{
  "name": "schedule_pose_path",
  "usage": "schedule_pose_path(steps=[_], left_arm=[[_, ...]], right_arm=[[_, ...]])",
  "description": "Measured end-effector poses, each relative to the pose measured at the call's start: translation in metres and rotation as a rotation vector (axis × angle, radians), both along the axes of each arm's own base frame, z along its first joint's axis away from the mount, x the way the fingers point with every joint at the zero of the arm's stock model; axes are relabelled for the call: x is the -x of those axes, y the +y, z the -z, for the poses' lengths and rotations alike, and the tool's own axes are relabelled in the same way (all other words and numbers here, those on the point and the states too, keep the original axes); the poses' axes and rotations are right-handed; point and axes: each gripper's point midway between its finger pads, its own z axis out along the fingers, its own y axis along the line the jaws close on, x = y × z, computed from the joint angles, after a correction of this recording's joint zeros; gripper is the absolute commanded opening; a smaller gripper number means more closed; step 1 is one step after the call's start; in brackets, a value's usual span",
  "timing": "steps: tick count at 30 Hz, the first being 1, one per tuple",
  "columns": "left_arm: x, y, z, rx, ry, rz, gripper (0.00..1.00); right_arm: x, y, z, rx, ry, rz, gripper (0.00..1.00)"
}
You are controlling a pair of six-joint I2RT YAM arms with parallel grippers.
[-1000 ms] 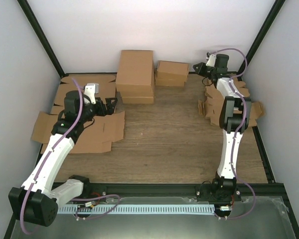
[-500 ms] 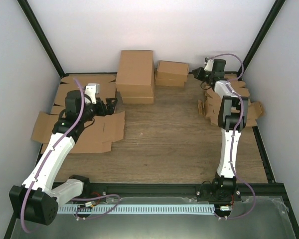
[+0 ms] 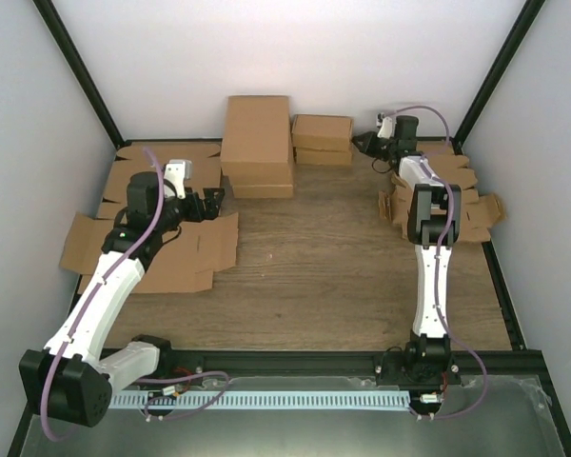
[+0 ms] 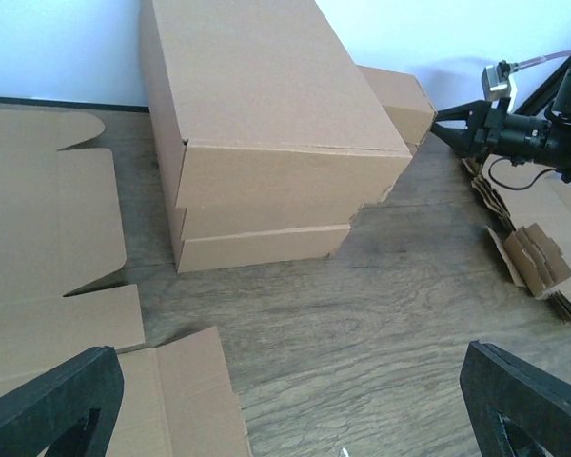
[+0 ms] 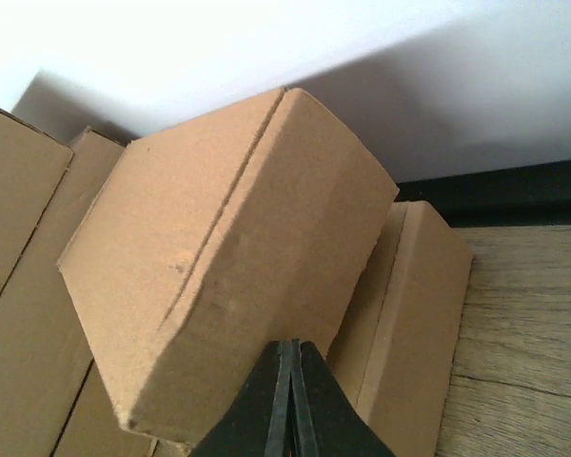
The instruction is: Fold the paper box
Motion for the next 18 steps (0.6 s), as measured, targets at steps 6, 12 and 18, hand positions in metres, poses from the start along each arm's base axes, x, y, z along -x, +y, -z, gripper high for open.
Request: schedule_pose_path(steps=[6,12,18], left_arm=[[-0.003,0.001,0.005,-0.01,0.011,-0.005,1.0],[-0.01,0.001,0.02,-0.013,0.058,-0.014,1.0],[-0.028,0.013,0.023,0.03,0.1,-0.052,1.0]], right_arm=[[-0.005,-0.002,-0.006,-0.005,-0.011,0.019,0.23],[-0.003,-0.008,0.0,0.038,-0.014,0.046,0.35],[0.019,-0.014,-0.004,0.091,-0.001,0.067,0.41]])
